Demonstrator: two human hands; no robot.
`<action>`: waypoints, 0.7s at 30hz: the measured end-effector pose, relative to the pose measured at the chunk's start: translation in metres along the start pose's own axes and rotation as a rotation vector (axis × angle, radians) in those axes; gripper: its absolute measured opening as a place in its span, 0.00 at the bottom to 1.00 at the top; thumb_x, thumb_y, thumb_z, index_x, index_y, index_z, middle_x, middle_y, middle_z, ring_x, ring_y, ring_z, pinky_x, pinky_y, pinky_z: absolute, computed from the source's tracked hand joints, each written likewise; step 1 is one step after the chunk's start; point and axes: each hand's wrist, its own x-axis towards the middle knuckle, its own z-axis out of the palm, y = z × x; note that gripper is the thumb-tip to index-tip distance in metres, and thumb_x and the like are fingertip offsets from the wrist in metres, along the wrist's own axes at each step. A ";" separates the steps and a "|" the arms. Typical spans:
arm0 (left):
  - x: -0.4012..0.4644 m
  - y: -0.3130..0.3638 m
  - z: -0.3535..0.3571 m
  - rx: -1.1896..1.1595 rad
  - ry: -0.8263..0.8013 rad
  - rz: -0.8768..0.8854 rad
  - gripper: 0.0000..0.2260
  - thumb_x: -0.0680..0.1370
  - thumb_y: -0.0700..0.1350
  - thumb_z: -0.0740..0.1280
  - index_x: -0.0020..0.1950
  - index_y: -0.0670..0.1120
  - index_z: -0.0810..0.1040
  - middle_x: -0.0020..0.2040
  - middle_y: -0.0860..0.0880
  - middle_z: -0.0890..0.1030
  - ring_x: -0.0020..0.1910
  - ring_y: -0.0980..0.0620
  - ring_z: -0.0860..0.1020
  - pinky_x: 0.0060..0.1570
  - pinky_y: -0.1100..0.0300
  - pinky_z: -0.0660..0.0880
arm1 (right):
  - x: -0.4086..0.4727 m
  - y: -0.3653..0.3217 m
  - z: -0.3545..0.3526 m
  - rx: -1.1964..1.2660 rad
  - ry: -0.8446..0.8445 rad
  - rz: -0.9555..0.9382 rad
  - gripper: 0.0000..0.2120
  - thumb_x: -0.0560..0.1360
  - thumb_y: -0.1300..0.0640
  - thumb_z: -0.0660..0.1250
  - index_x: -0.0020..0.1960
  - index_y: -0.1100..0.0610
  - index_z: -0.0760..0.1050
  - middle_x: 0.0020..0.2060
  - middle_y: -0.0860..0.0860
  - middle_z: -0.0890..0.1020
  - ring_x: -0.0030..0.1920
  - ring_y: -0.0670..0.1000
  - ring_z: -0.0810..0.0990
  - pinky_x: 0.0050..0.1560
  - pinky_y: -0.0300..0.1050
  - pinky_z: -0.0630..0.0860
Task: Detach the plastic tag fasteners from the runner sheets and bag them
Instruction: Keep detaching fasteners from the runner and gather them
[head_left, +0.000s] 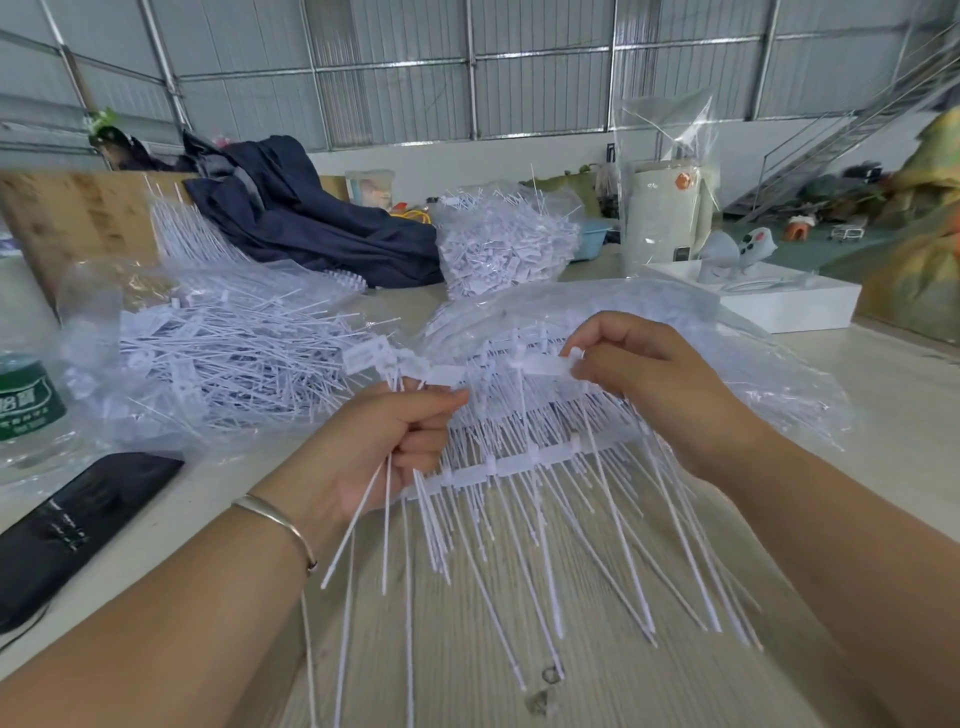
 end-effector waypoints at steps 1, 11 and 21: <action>0.000 -0.001 0.001 0.003 -0.009 -0.023 0.13 0.67 0.40 0.71 0.32 0.48 0.66 0.26 0.53 0.59 0.20 0.59 0.57 0.16 0.69 0.54 | 0.000 0.000 0.000 -0.014 0.007 -0.001 0.03 0.74 0.66 0.65 0.44 0.65 0.77 0.34 0.51 0.74 0.29 0.40 0.69 0.32 0.28 0.66; -0.003 -0.002 0.009 -0.007 -0.032 -0.200 0.16 0.78 0.53 0.62 0.46 0.40 0.78 0.26 0.53 0.61 0.17 0.61 0.58 0.13 0.70 0.54 | -0.005 0.007 0.010 -0.208 -0.083 -0.176 0.04 0.75 0.64 0.68 0.46 0.57 0.80 0.34 0.52 0.74 0.32 0.44 0.69 0.33 0.31 0.65; -0.011 0.003 0.011 0.153 -0.054 -0.023 0.08 0.61 0.46 0.78 0.27 0.50 0.79 0.28 0.54 0.59 0.22 0.59 0.55 0.17 0.69 0.54 | -0.003 0.013 0.011 -0.299 -0.051 -0.236 0.03 0.74 0.56 0.72 0.47 0.53 0.81 0.38 0.49 0.75 0.36 0.42 0.71 0.37 0.30 0.67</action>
